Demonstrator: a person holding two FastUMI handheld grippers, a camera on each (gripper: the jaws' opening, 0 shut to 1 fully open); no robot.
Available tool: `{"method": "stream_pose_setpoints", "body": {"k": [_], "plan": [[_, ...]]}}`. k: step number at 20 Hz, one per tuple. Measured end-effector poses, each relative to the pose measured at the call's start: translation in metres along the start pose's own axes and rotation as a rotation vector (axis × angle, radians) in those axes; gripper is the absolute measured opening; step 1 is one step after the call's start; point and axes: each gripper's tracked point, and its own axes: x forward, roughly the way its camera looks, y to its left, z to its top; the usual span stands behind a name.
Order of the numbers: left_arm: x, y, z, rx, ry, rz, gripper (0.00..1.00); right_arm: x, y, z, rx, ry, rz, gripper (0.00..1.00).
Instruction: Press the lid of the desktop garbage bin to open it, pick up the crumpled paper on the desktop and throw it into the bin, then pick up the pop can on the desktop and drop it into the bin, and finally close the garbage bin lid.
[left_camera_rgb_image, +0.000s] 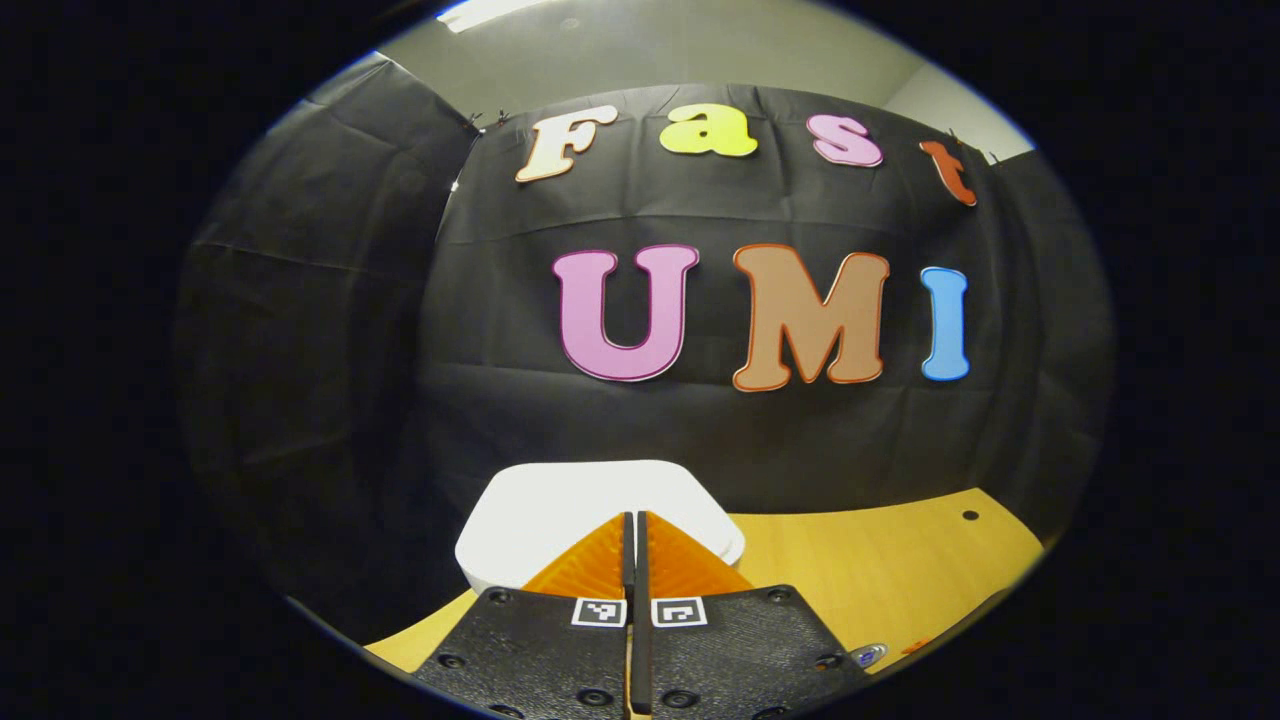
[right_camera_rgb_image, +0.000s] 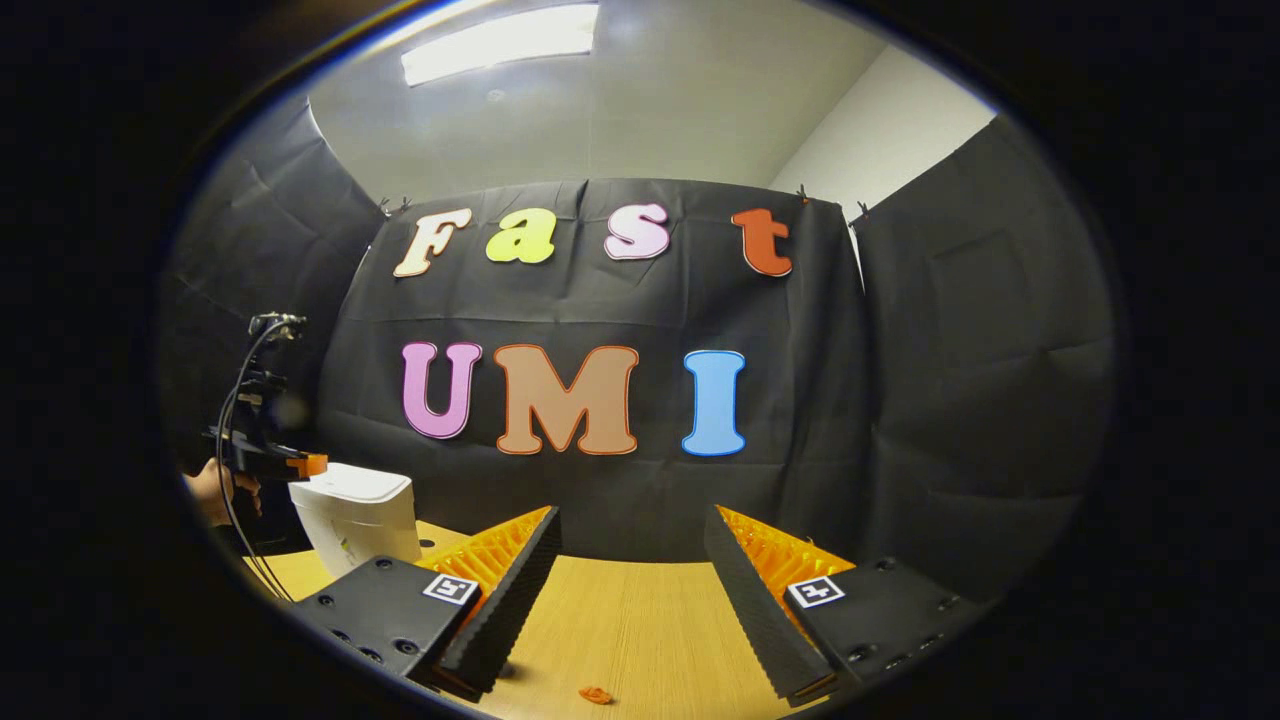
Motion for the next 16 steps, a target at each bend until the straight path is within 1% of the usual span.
{"method": "stream_pose_setpoints", "body": {"k": [3, 4, 5, 6, 7, 8, 9, 11, 12, 13, 14, 15, 16], "plan": [[0.017, 0.005, -0.017, -0.005, 0.056, -0.005, 0.0, -0.001, 0.003, -0.003, -0.009, 0.014, -0.004, 1.0], [0.02, 0.006, -0.023, -0.001, 0.071, -0.005, 0.0, 0.0, 0.004, -0.003, -0.014, 0.016, -0.003, 0.96], [0.022, 0.006, -0.029, 0.004, 0.088, -0.005, 0.0, 0.0, 0.007, -0.002, -0.018, 0.015, 0.0, 0.96], [0.024, 0.007, -0.03, 0.015, 0.081, -0.001, 0.0, 0.001, 0.008, -0.001, -0.021, 0.014, 0.003, 1.0], [0.025, 0.006, -0.027, 0.025, 0.053, 0.0, 0.0, 0.002, 0.01, -0.001, -0.024, 0.015, 0.007, 1.0], [0.023, 0.006, -0.03, 0.032, 0.061, 0.004, 0.0, 0.0, 0.012, -0.002, -0.027, 0.014, 0.012, 1.0], [0.022, 0.007, -0.03, 0.01, 0.049, 0.01, 0.0, 0.001, 0.013, -0.003, -0.028, 0.016, 0.015, 0.96], [0.025, 0.008, -0.03, -0.049, 0.078, 0.0, 0.0, 0.004, 0.017, -0.006, -0.02, 0.023, 0.023, 0.96], [0.022, 0.007, -0.03, -0.067, 0.066, -0.002, 0.0, 0.004, 0.02, -0.005, -0.013, 0.023, 0.03, 0.96], [0.02, 0.007, -0.023, -0.05, 0.029, -0.004, 0.0, 0.003, 0.021, -0.002, -0.007, 0.015, 0.038, 1.0], [0.019, 0.009, -0.017, -0.018, -0.007, 0.004, 0.0, 0.003, 0.021, 0.001, -0.005, 0.004, 0.043, 0.96], [0.016, 0.009, -0.014, 0.016, -0.008, 0.019, 0.0, 0.004, 0.02, 0.004, -0.007, -0.006, 0.043, 0.96], [0.012, 0.004, -0.005, 0.037, -0.03, 0.011, 0.0, 0.004, 0.019, 0.005, -0.009, -0.011, 0.043, 0.96]]}}
